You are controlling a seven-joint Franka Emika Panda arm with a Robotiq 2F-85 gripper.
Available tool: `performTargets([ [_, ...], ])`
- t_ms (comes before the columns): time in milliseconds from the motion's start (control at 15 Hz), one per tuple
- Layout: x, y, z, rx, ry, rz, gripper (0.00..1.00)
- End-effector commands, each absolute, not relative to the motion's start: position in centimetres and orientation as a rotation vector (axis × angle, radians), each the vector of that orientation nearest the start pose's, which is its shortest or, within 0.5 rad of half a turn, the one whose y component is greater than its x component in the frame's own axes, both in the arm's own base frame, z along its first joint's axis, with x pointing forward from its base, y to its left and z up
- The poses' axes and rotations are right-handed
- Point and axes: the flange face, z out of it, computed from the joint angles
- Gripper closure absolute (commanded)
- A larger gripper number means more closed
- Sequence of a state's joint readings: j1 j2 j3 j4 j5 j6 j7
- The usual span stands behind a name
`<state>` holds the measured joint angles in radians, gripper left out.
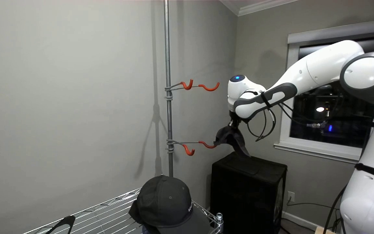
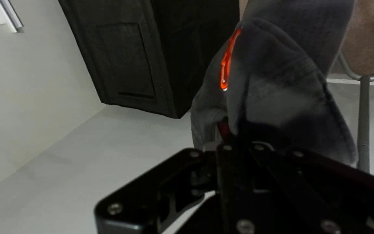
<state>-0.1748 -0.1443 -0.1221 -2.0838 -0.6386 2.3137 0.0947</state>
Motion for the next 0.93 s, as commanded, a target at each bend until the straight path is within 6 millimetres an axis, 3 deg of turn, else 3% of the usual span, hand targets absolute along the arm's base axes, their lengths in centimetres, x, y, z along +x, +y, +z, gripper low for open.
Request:
performTargets([
  [0,52.1,-18.1,52.2,2.522,-0.056,0.398,0.97],
  [200,51.8,-18.0,51.3,2.526,-0.042,0.367,0.97],
  [467,51.0,-17.8,51.6,2.535,-0.030,0.354,0.97],
  [667,50.3,-16.5,50.8,2.551,0.047,0.330,0.97],
  [733,50.1,-16.2,50.5,2.551,0.066,0.323,0.71],
  [867,49.6,-15.3,50.0,2.559,0.096,0.312,0.64],
])
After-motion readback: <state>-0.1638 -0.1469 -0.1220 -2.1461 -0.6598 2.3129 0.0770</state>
